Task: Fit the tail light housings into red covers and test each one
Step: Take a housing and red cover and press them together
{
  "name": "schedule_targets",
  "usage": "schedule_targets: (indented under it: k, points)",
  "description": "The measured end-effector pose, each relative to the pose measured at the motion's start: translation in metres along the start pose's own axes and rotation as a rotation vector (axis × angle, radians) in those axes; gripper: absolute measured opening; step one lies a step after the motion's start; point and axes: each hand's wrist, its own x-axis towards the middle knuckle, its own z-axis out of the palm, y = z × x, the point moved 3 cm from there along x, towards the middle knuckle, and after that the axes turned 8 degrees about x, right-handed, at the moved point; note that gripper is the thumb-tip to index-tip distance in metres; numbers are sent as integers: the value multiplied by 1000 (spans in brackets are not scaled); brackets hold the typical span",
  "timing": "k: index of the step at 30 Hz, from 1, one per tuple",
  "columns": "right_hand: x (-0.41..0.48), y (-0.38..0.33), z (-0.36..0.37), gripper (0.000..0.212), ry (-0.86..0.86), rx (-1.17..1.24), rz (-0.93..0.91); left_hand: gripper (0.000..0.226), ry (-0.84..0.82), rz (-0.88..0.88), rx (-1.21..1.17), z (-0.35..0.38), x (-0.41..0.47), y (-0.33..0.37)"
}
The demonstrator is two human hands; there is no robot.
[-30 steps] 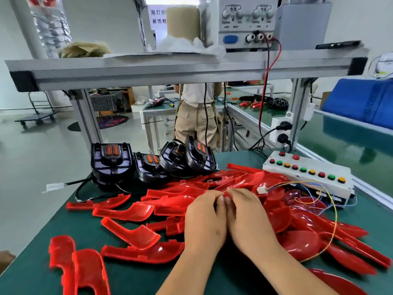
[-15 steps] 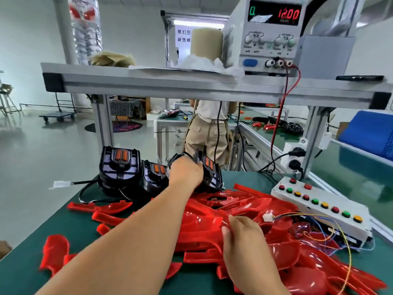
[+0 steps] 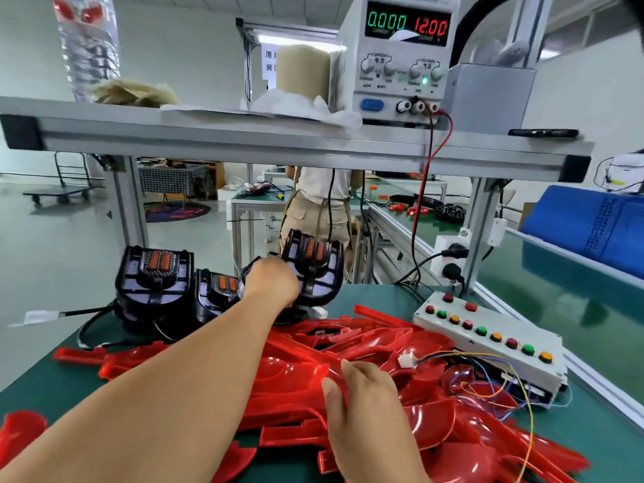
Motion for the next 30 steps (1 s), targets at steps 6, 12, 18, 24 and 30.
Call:
schedule_targets:
  k: [6, 12, 18, 24, 30]
  points:
    - [4, -5, -22, 52, 150, 136, -42, 17, -29, 3, -555, -43, -71, -16]
    - [-2, -10, -33, 69, 192, 902, 83, 9, -93, 2, -773, -28, -170, -33]
    - [-5, -8, -44, 31, 279, 1225, 71, 41, -247, -2, -988, -30, -198, -60]
    - [-4, -13, -49, 41, -184, 1556, 88, 80, -456, -188, -1333, -39, -172, -103]
    - [-20, -19, -26, 28, -408, 1291, 151, 99, -677, -69, -805, -41, -173, -127]
